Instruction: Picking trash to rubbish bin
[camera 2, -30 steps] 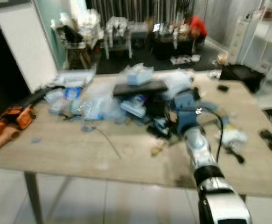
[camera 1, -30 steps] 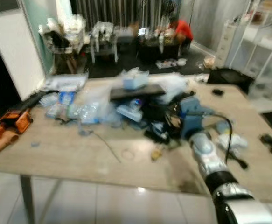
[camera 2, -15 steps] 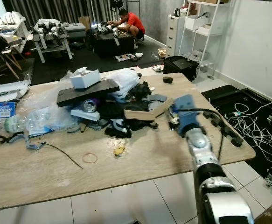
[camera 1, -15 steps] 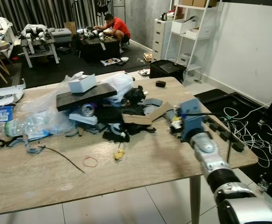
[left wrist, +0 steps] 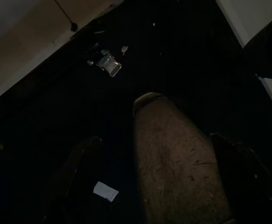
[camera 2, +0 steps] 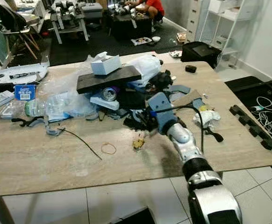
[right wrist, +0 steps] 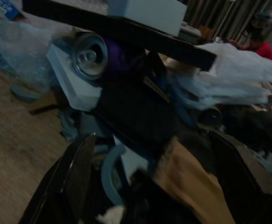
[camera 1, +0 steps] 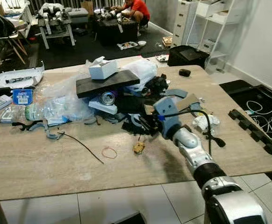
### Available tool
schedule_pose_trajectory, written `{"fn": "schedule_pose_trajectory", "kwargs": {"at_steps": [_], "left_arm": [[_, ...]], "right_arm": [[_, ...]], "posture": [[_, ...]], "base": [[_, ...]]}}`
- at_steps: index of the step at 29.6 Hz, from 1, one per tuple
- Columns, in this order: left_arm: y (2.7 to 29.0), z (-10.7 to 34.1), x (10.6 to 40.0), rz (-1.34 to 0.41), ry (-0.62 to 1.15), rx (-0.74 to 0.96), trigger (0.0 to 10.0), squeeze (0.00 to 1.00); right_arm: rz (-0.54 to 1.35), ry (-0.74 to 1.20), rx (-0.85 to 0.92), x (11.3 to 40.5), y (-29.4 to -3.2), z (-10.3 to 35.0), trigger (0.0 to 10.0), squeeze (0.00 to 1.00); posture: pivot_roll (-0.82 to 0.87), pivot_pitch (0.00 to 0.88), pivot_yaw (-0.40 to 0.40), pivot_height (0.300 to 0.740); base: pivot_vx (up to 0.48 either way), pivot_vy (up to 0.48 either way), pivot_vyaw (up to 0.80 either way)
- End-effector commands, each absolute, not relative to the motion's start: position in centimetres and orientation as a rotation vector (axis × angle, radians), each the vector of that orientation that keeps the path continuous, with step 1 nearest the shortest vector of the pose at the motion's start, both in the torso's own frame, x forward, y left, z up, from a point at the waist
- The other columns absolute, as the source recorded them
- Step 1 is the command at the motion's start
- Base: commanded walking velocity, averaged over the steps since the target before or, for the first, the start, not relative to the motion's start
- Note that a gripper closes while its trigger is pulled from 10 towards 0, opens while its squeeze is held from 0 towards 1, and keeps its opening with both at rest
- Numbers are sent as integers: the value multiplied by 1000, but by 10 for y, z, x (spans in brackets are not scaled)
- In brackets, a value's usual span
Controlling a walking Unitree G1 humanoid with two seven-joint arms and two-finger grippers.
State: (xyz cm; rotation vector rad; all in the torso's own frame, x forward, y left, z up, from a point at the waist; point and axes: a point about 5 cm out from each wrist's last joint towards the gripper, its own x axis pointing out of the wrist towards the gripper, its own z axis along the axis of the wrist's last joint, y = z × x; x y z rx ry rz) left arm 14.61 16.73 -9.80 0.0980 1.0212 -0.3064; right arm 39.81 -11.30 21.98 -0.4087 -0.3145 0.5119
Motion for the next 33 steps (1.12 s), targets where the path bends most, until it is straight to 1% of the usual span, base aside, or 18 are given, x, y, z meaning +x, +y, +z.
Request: {"fn": "schedule_pose_trajectory", "kwargs": {"at_steps": [1,3,6,8,10,17,20,21,22,23,26,27,29,30,31,33], "left_arm": [[176,-117,81,-308,1254,75,10000,0],[179,-118,75,-305,1256,73,10000,0],[183,-118,71,-302,1247,69,10000,0],[183,-118,71,-302,1247,69,10000,0],[183,-118,69,-301,1242,63,10000,0],[182,-118,65,-309,1244,58,10000,0],[181,-118,64,-310,1244,55,10000,0],[181,-118,64,-309,1243,53,10000,0],[181,-118,65,-307,1241,52,10000,0],[182,-118,67,-303,1236,51,10000,0],[182,-117,70,-300,1230,51,10000,0],[182,-117,72,-298,1226,53,10000,0],[182,-117,74,-297,1223,54,10000,0],[181,-116,77,-298,1218,57,10000,0],[180,-116,80,-298,1211,58,10000,0],[179,-115,83,-300,1205,59,10000,0]], "right_arm": [[520,-303,-421,398,-110,218,10000,0],[451,-294,-495,402,-111,220,10000,0],[386,-313,-540,405,-112,227,10000,0],[386,-313,-540,405,-112,227,10000,0],[354,-337,-536,407,-115,237,10000,0],[318,-346,-530,409,-120,242,10000,0],[274,-347,-543,410,-124,242,10000,0],[246,-343,-560,410,-127,242,8941,0],[223,-335,-571,411,-129,241,8627,0],[198,-316,-576,411,-133,238,9608,0],[170,-276,-572,412,-137,232,9451,0],[171,-240,-558,412,-138,225,8824,0],[175,-216,-547,412,-139,221,8824,0],[170,-193,-531,411,-140,216,3686,0],[158,-177,-515,411,-142,213,0,0],[150,-170,-506,411,-144,211,0,0]], "posture": [[-97,271,48,740],[-75,322,52,740],[-63,345,55,740],[-63,345,55,740],[-55,360,55,740],[-54,363,57,740],[-52,354,57,740],[-51,346,56,740],[-52,341,56,740],[-56,333,56,740],[-58,322,56,740],[-60,317,55,740],[-60,317,55,740],[-61,307,55,740],[-66,296,55,740],[-68,291,56,740]], "base": [[0,0,0],[0,0,0],[0,0,0],[0,0,0],[0,0,0],[0,0,0],[0,0,0],[0,0,0],[0,0,0],[0,0,0],[0,0,0],[0,0,0],[0,0,0],[0,0,0],[0,0,0],[0,0,0]]}}
